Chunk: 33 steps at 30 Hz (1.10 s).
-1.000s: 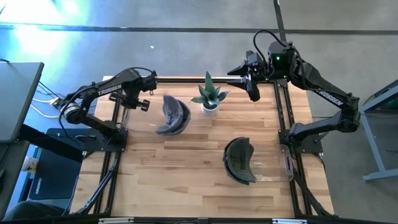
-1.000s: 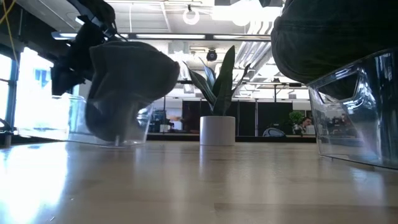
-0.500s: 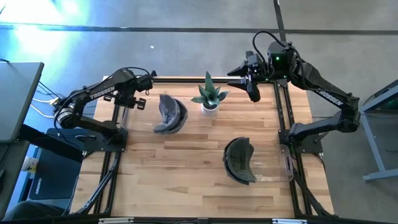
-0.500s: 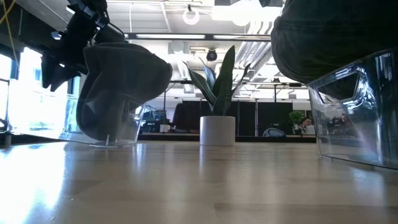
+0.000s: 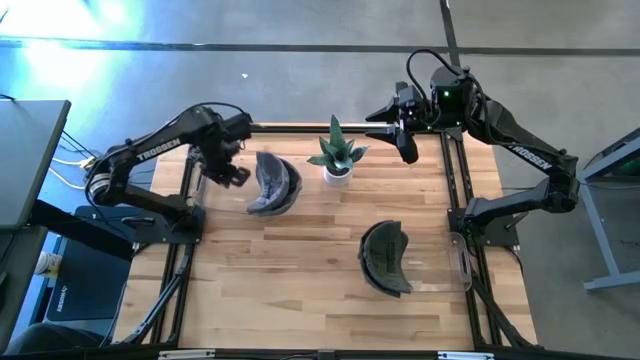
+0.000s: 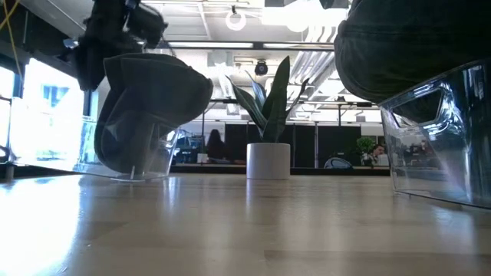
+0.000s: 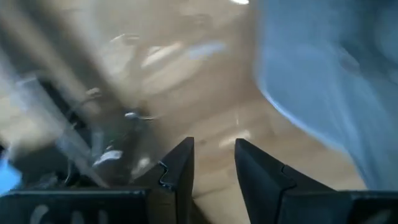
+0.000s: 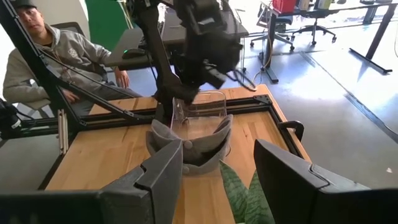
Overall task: Pick & Place hat
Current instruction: Put the gray cap into the left transparent bin
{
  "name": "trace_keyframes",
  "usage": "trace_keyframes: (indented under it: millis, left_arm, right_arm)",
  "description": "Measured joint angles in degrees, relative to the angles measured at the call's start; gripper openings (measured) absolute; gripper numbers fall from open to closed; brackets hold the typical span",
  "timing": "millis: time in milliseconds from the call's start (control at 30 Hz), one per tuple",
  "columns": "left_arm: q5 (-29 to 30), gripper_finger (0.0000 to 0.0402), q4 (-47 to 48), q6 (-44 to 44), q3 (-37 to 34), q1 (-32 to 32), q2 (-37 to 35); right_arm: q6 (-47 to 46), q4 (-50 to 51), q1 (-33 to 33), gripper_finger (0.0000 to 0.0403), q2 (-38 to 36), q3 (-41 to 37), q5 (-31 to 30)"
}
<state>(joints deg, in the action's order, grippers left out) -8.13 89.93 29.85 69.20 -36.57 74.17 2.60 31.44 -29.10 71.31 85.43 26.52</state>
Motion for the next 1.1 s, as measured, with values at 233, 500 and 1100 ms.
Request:
trace_keyframes:
  millis: [233, 500, 1100]
  left_arm:
    - [-2.85, 0.0111, -0.47, -22.85, 0.46, 14.98, -0.04]
    - [6.03, 0.0178, -6.03, -25.59, -7.34, 25.21, -0.02]
    - [11.80, 0.0158, -21.31, -28.11, -16.85, 26.13, 0.02]
  right_arm:
    - [-0.21, -0.61, 0.00, 0.0194, 0.00, 0.00, -0.02]
    - [-1.19, -2.43, 0.00, 0.0194, 0.00, 0.02, -0.04]
    - [-1.28, -2.65, 0.00, 0.0194, 0.00, 0.02, -0.04]
